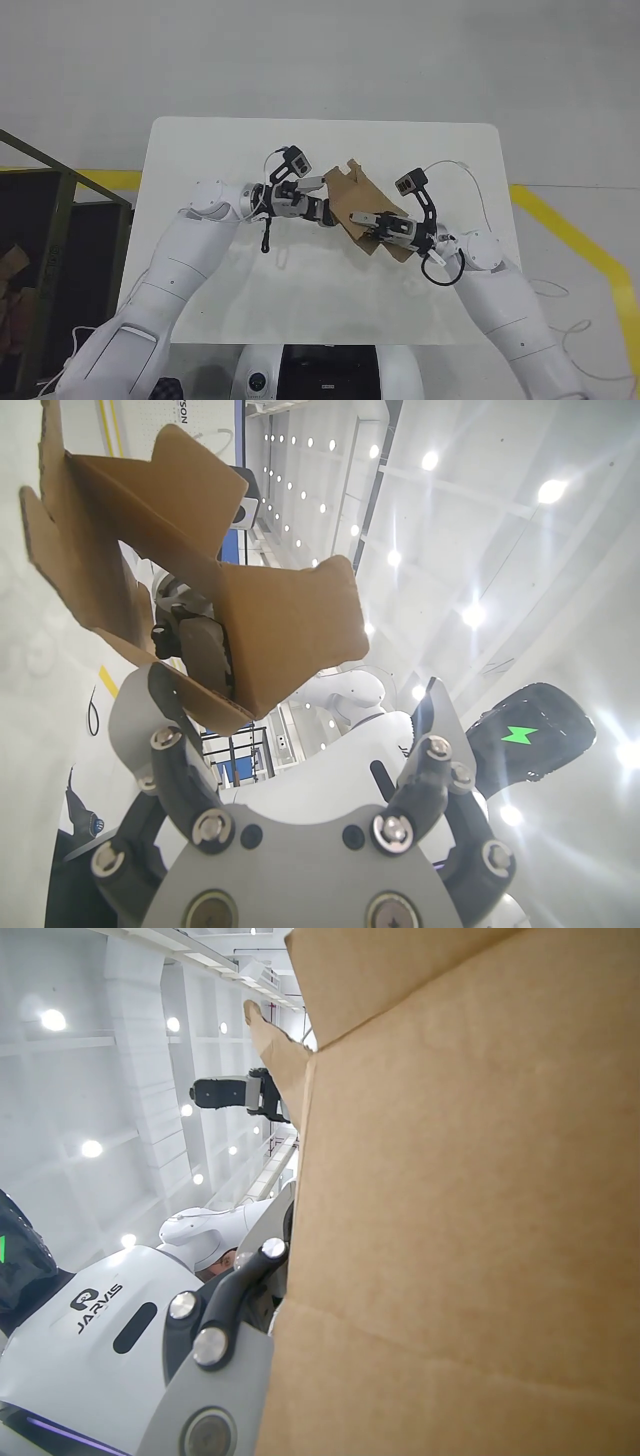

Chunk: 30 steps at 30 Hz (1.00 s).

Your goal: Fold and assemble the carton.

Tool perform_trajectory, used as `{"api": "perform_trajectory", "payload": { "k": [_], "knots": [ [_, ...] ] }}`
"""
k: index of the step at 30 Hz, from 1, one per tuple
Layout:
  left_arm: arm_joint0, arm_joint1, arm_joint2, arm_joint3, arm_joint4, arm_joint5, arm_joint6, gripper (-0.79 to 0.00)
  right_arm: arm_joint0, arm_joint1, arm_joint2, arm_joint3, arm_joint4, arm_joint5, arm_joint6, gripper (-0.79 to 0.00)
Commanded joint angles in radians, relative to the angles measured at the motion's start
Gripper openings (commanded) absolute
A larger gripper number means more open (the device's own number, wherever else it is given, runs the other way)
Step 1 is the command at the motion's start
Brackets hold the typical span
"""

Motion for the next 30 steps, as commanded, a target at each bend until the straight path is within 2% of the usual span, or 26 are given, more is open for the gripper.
{"api": "perform_trajectory", "payload": {
  "k": [1,6,12,23,26,30],
  "knots": [
    [0.001,0.001,-0.004,0.004,-0.002,-0.006,-0.005,0.000,-0.001,0.001,0.007,0.003,-0.004,-0.006,-0.013,-0.785],
    [0.023,0.004,-0.017,-0.017,-0.007,-0.016,0.011,0.000,-0.006,0.008,0.043,0.009,-0.020,-0.015,-0.034,-0.785],
    [0.050,0.012,-0.047,-0.036,-0.007,-0.014,0.022,0.000,-0.006,0.020,0.093,0.018,-0.020,-0.011,-0.002,-0.785],
    [0.049,0.038,-0.127,-0.011,0.044,0.013,0.014,0.000,0.042,0.040,0.122,0.063,-0.022,0.004,0.239,-0.785],
    [0.045,0.042,-0.133,0.007,0.050,0.021,0.001,0.000,0.057,0.044,0.122,0.072,0.006,0.009,0.327,-0.785],
    [0.042,0.040,-0.122,0.025,0.052,0.024,0.001,0.000,0.062,0.048,0.119,0.041,0.031,0.035,0.362,-0.785]
  ]
}}
